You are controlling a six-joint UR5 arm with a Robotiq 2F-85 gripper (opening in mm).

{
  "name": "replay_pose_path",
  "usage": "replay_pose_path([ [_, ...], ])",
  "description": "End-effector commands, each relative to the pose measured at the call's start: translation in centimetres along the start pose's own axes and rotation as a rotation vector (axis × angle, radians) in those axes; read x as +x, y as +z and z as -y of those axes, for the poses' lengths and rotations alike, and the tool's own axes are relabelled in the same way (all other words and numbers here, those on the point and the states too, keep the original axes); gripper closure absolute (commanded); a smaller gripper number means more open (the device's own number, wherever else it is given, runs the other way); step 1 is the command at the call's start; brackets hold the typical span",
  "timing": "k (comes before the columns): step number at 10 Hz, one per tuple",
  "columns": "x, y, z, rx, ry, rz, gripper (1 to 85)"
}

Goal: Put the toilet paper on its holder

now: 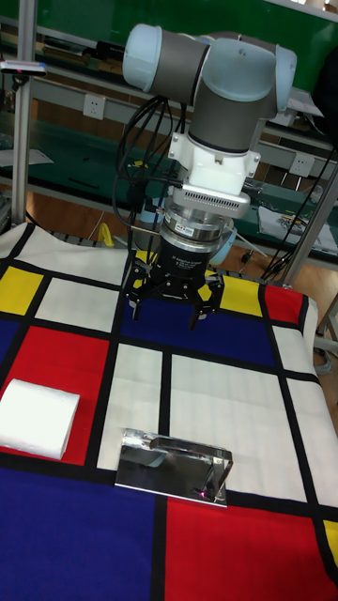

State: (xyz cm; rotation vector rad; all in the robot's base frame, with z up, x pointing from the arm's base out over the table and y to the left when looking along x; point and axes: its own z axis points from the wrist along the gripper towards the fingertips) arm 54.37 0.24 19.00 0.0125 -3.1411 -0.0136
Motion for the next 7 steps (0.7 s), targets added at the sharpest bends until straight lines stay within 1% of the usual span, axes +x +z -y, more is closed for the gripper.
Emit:
replay_pose_path([
  [1,2.2,-0.1,-1.5,-0.041,0.084,-0.088,38.3],
  [2,2.1,0.0,-1.8,-0.036,0.095,-0.085,35.7],
  [3,2.0,0.0,-2.0,-0.024,0.102,-0.088,36.3],
  [5,1.9,0.1,-2.6,-0.022,0.103,-0.088,37.3],
  [6,1.9,0.2,-2.5,-0.016,0.105,-0.09,45.0],
  [7,1.9,0.3,-2.3,-0.009,0.11,-0.096,47.7],
])
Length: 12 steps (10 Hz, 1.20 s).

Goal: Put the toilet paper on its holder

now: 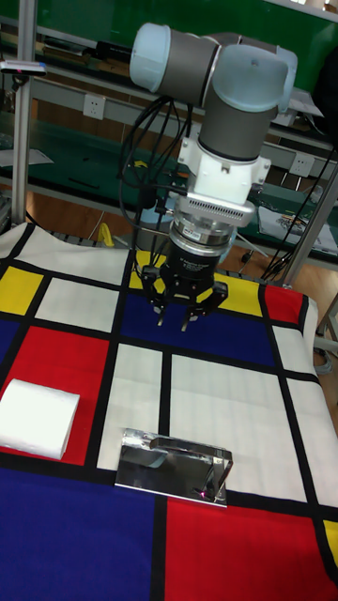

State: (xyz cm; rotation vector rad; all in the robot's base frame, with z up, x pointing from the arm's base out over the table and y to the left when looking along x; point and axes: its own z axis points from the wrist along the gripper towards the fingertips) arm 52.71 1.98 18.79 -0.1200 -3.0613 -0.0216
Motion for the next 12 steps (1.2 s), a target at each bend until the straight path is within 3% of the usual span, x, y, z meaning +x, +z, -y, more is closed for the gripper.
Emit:
replay_pose_path([
  [1,0.3,0.1,-0.7,-0.002,0.027,-0.021,48.3],
  [3,-0.4,0.3,-0.5,0.025,0.023,-0.014,52.0],
  [4,-0.5,0.6,0.1,0.047,0.037,-0.016,72.7],
  [5,-0.5,0.7,0.3,0.053,0.042,-0.02,84.0],
  [9,-1.5,0.9,0.3,0.035,0.016,-0.001,84.0],
  [12,-3.8,2.0,1.6,0.026,-0.027,0.019,84.0],
])
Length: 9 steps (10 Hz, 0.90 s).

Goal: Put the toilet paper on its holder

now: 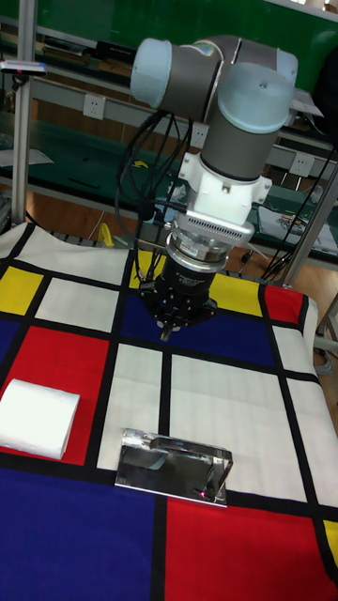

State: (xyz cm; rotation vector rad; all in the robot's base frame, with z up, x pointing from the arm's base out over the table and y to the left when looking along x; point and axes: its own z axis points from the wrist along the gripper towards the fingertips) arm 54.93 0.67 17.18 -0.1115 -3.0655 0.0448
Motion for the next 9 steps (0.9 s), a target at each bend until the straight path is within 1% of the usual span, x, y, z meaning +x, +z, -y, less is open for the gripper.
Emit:
replay_pose_path([
  [1,-1.9,1.0,0.8,-0.012,-0.028,0.02,84.0],
  [2,-2.3,1.4,0.9,-0.011,-0.031,0.027,84.0],
  [3,-2.4,1.5,0.9,-0.011,-0.031,0.027,84.0],
  [5,-2.2,1.3,0.8,-0.018,-0.032,0.025,84.0],
  [6,-2.4,1.3,0.4,-0.034,-0.023,0.031,84.0],
  [7,-3.0,1.2,0.5,-0.029,-0.021,0.055,84.0],
  [8,-3.2,1.2,0.6,-0.027,-0.021,0.064,84.0],
  [9,-3.3,1.2,0.2,-0.044,-0.026,0.069,84.0],
])
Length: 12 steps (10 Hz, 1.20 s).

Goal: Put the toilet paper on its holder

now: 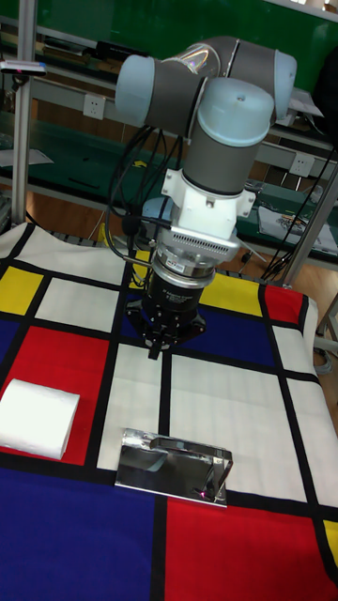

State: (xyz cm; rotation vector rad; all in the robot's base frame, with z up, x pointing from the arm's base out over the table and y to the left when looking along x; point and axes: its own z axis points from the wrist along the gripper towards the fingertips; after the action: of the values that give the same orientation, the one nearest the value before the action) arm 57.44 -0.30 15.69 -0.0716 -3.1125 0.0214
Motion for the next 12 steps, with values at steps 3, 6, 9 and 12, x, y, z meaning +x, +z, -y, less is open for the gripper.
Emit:
replay_pose_path([
  [3,-1.3,-0.1,-0.4,-0.02,0.019,0.048,84.0],
  [6,-2.1,-0.2,-0.6,-0.029,0.027,0.078,84.3],
  [9,-1.7,-0.1,-0.6,-0.028,0.016,0.063,84.3],
  [12,-2.2,-0.8,0.3,-0.031,-0.019,0.035,84.3],
])
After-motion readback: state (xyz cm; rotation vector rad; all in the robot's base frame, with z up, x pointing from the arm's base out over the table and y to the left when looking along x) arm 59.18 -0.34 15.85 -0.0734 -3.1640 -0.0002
